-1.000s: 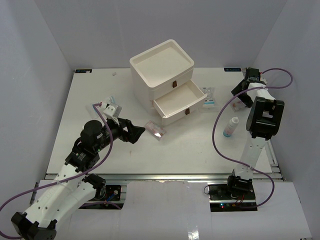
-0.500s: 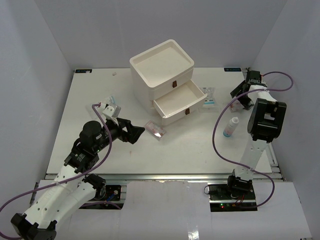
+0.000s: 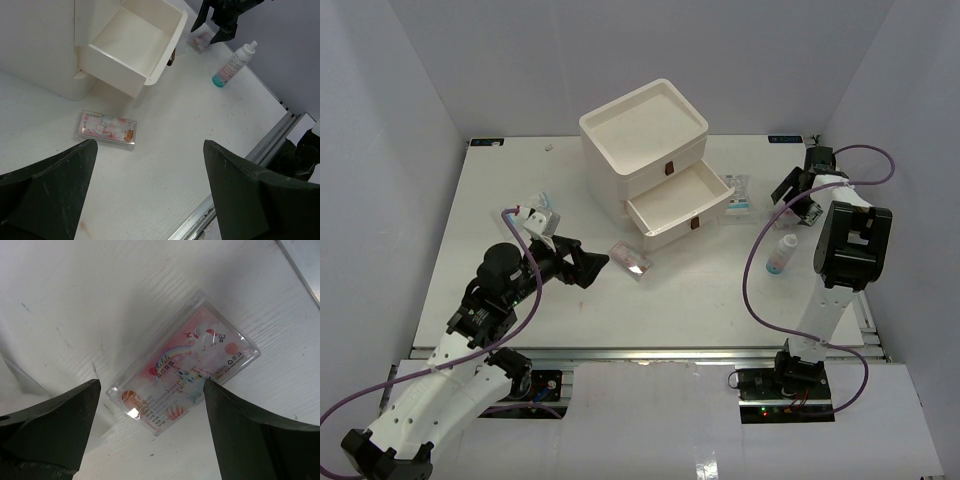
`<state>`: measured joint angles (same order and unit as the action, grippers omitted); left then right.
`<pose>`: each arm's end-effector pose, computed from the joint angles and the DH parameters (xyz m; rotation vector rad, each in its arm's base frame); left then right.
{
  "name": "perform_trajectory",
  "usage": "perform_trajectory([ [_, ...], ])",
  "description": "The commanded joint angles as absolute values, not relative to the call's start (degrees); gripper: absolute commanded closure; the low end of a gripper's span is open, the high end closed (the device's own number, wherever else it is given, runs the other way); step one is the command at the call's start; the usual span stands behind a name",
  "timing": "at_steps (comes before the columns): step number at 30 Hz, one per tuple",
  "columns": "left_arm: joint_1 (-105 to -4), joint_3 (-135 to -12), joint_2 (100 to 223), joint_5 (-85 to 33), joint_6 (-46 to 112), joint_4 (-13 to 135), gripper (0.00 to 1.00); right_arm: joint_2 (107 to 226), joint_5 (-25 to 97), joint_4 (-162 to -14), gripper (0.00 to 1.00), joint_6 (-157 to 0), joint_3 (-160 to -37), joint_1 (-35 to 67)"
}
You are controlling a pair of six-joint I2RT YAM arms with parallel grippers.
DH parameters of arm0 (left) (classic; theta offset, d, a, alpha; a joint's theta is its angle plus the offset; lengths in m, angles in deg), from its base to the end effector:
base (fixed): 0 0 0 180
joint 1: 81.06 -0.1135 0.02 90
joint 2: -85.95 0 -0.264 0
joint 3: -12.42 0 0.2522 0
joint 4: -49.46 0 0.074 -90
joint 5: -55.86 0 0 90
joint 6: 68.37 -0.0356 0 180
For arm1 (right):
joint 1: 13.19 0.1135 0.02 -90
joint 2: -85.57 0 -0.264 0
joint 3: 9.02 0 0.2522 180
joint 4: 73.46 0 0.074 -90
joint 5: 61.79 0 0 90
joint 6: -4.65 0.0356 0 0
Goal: Organize the makeup
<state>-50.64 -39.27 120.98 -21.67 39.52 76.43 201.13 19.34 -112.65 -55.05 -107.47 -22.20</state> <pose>0.1276 -0.0838 0.3179 0.3613 1.7801 -0.7980 0.4293 -0.0736 0.1866 0.9090 2.3680 -0.0514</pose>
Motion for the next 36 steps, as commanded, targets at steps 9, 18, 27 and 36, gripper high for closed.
perform_trajectory([
  [9, -51.0, -38.9, 119.4, -22.4, 38.9, 75.6, 0.02, 193.2, 19.1, -115.5, 0.09, -60.8, -102.0, -19.2],
  [18, -51.1, -38.9, 119.3, -22.4, 38.8, 75.7, 0.02, 190.9, 28.8, -109.5, 0.1, -83.4, -104.1, -20.2],
  [27, -51.1, -38.8, 119.3, -22.4, 38.9, 75.6, 0.02, 187.3, 42.2, -108.3, 0.1, -109.0, -103.4, -22.1],
  [36, -51.1, -38.6, 118.0, -23.6, 38.8, 75.5, 0.02, 193.7, 37.2, -119.8, 0.1, -144.8, -109.3, -21.2],
])
